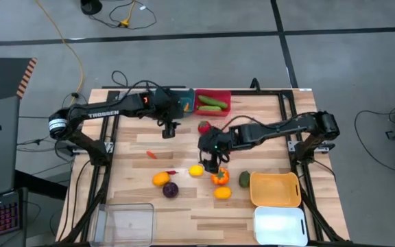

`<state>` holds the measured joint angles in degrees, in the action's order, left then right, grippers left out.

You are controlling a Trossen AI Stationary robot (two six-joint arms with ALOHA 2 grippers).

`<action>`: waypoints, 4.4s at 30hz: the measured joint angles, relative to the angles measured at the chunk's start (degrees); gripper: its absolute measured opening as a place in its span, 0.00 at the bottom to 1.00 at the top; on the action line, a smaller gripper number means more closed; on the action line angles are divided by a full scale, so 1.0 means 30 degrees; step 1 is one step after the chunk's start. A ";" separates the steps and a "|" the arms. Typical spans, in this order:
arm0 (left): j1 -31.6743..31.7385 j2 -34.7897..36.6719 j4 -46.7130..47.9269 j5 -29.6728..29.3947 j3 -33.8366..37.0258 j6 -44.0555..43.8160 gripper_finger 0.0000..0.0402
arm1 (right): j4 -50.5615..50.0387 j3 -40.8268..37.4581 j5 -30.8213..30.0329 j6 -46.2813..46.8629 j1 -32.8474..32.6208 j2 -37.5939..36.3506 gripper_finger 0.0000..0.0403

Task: Sort produce into baskets
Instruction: Put the lemon into the white bin

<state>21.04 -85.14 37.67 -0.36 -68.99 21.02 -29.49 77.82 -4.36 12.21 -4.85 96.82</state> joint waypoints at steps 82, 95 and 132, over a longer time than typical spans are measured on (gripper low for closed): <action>-0.8030 1.0536 -0.0546 -0.2113 0.7832 -0.9086 0.44 | -1.5473 0.9623 -0.0951 1.2639 -0.8234 0.5194 0.54; -0.8030 1.0541 -0.0546 -0.2113 0.7832 -0.9088 0.44 | -2.0096 0.9610 0.1061 2.3261 -1.2981 0.5208 0.54; -0.8023 1.0397 -0.0395 0.1216 0.7818 -0.8769 0.44 | -2.0037 0.9588 0.4356 2.7467 -1.5793 0.5230 0.66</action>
<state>-3.03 -53.95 36.48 3.29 -45.54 -5.28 -89.60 106.59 8.71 94.61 -52.23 112.51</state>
